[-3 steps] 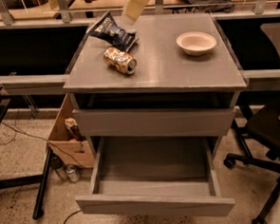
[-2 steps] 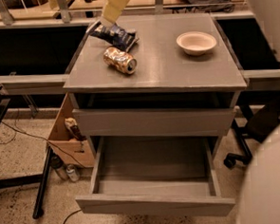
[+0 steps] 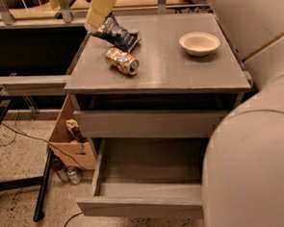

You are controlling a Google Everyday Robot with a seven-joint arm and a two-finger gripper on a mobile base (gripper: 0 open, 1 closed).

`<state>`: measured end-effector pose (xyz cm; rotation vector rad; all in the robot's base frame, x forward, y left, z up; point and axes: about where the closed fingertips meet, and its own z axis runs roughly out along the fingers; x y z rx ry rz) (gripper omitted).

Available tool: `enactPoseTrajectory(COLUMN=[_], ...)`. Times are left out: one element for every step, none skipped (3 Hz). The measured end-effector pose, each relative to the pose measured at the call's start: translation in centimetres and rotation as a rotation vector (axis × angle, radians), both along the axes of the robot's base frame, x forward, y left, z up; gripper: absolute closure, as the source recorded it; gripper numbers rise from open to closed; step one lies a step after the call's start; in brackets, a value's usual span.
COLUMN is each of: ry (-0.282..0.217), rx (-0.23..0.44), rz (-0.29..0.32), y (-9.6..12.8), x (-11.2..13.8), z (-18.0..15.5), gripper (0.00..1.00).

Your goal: Place orange can into middle drawer

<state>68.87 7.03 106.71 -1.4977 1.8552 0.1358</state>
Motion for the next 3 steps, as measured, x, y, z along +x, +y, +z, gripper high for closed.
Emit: enactPoseTrajectory(ry=[0.061, 0.150, 0.229], rx=[0.005, 0.000, 0.004], rz=[0.025, 0.059, 0.055], y=[1.4, 3.1, 4.1], x=[1.2, 2.6, 3.9], z=[-2.7, -7.4, -12.2], gripper=[0.00, 0.00, 0.00])
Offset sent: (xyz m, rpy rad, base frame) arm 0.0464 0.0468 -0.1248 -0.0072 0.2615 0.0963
